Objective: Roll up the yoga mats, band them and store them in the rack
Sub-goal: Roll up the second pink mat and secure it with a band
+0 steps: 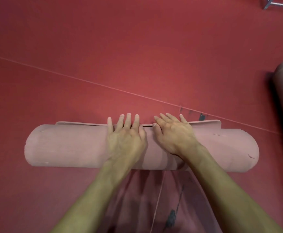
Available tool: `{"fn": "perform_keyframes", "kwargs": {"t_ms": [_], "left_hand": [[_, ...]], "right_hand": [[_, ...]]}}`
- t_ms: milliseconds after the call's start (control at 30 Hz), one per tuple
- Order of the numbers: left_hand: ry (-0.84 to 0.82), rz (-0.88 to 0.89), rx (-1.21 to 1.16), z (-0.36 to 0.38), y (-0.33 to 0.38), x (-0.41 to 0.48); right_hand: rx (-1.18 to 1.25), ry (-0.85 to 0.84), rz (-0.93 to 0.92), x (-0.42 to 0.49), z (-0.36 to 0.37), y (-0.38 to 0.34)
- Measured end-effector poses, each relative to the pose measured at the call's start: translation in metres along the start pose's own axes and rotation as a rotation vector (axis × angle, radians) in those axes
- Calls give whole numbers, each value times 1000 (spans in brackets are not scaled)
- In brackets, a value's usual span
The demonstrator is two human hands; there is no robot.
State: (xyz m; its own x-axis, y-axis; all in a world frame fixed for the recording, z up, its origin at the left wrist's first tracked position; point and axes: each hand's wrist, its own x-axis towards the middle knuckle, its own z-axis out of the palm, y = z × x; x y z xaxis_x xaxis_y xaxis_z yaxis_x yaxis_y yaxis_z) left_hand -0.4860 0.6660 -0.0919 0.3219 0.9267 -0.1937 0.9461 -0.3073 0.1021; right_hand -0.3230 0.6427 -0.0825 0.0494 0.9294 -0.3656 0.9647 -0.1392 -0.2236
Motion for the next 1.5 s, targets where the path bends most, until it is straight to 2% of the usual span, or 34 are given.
{"fn": "perform_keyframes", "kwargs": {"t_ms": [133, 233, 300, 433, 533, 733, 833, 933, 1033, 1233, 1367, 1500], "left_hand": [[-163, 163, -63, -10, -13, 23], [-229, 198, -79, -10, -13, 27], [-188, 194, -58, -6, -12, 19], [40, 190, -4, 1, -12, -2], [111, 182, -8, 7, -11, -16], [225, 197, -57, 13, -11, -24], [233, 176, -63, 11, -17, -23], [158, 70, -6, 6, -28, -20], [103, 54, 30, 1, -28, -18], [170, 63, 4, 5, -28, -24], [252, 135, -39, 11, -31, -28], [260, 332, -40, 18, -40, -36]], "right_hand": [[-15, 19, 20, -12, 5, -3], [-25, 114, 13, -22, 13, -4], [-48, 209, 14, -28, 20, -7], [-25, 447, -8, -40, 39, -7], [9, 586, -8, -50, 47, -9], [12, 696, -50, -54, 51, -10], [-8, 676, -27, -55, 46, -11], [-17, 569, -5, -52, 42, -11], [-34, 489, -13, -55, 40, -8], [-127, 293, -129, -70, 33, 1], [-143, 236, -150, -73, 31, 4], [-157, 175, -169, -73, 33, 8]]}}
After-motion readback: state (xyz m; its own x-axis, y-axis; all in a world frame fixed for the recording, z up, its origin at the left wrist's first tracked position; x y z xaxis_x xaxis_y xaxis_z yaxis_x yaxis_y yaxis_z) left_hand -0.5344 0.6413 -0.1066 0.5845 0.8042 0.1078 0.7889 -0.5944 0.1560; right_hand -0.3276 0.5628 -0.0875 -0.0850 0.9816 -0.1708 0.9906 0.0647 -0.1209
